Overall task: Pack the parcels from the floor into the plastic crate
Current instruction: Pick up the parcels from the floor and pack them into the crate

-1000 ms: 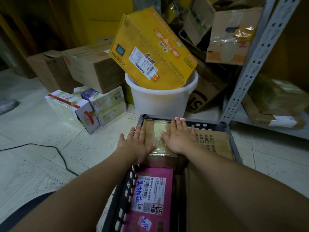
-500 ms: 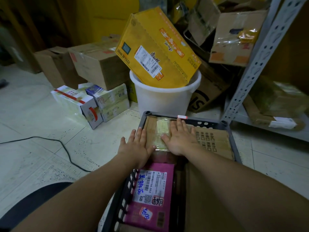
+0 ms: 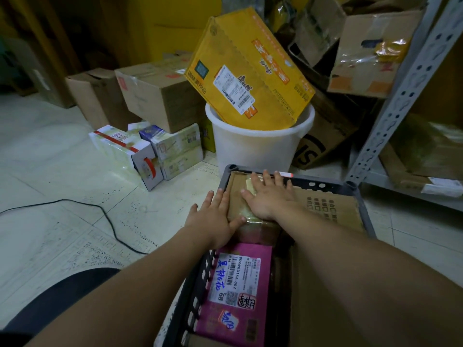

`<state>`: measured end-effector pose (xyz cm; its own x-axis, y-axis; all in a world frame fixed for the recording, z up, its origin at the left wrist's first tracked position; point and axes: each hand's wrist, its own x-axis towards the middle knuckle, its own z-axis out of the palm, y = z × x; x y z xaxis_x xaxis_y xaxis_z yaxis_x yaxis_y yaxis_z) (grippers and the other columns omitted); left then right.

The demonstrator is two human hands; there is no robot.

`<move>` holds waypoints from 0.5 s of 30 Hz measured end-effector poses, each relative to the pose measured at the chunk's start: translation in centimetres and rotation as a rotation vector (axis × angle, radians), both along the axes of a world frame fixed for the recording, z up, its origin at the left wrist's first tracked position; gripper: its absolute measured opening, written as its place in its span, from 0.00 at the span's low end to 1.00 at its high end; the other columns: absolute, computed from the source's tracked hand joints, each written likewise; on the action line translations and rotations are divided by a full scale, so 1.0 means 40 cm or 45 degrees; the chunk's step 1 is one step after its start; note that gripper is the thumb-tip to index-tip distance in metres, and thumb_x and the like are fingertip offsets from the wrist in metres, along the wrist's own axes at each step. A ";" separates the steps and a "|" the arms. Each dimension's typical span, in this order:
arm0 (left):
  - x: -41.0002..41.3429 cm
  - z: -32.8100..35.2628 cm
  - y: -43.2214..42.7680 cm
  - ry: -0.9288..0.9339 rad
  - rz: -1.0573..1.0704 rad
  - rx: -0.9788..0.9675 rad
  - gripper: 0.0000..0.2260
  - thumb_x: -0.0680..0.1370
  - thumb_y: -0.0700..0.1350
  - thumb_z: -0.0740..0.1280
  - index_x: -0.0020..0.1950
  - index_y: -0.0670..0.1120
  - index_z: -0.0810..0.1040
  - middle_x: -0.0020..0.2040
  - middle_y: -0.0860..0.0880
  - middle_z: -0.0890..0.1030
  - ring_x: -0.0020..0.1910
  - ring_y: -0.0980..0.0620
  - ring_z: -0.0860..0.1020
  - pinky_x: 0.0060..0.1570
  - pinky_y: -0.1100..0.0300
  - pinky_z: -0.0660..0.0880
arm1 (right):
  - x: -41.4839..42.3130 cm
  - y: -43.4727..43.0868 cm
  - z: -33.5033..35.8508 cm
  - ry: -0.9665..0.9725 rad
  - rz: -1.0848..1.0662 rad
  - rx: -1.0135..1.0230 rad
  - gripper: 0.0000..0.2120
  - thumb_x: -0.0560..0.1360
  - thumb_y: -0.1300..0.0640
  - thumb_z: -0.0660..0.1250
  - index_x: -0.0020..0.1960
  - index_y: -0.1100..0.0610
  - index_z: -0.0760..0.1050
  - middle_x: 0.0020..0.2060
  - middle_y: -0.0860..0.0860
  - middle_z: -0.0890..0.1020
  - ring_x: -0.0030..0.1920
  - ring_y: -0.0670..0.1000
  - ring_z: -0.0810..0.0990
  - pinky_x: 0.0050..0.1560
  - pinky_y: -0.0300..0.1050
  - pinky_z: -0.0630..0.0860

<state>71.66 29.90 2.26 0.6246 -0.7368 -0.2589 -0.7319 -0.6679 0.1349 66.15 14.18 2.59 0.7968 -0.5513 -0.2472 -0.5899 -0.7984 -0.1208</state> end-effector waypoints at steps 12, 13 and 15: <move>0.033 -0.006 -0.037 -0.112 -0.108 0.061 0.30 0.80 0.60 0.44 0.78 0.48 0.42 0.78 0.51 0.40 0.77 0.51 0.38 0.74 0.43 0.48 | 0.001 -0.006 -0.030 -0.043 0.004 -0.024 0.33 0.79 0.35 0.42 0.79 0.46 0.40 0.78 0.51 0.40 0.77 0.57 0.37 0.75 0.61 0.38; 0.032 -0.009 -0.037 -0.112 -0.111 0.067 0.29 0.80 0.60 0.43 0.78 0.48 0.42 0.78 0.51 0.40 0.76 0.50 0.38 0.74 0.43 0.47 | 0.002 -0.006 -0.032 -0.039 0.008 -0.031 0.33 0.79 0.35 0.42 0.79 0.47 0.40 0.78 0.50 0.40 0.77 0.57 0.37 0.75 0.61 0.38; 0.035 -0.014 -0.040 -0.125 -0.117 0.094 0.29 0.80 0.60 0.42 0.78 0.48 0.41 0.78 0.51 0.39 0.76 0.50 0.37 0.74 0.43 0.46 | 0.005 -0.009 -0.037 -0.037 0.011 -0.045 0.33 0.79 0.35 0.42 0.79 0.47 0.40 0.78 0.50 0.40 0.77 0.57 0.36 0.75 0.61 0.38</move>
<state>73.05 28.30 1.71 0.5801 -0.7733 -0.2559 -0.7979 -0.6027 0.0126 66.34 13.83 1.10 0.8082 -0.5523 -0.2044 -0.5796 -0.8075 -0.1097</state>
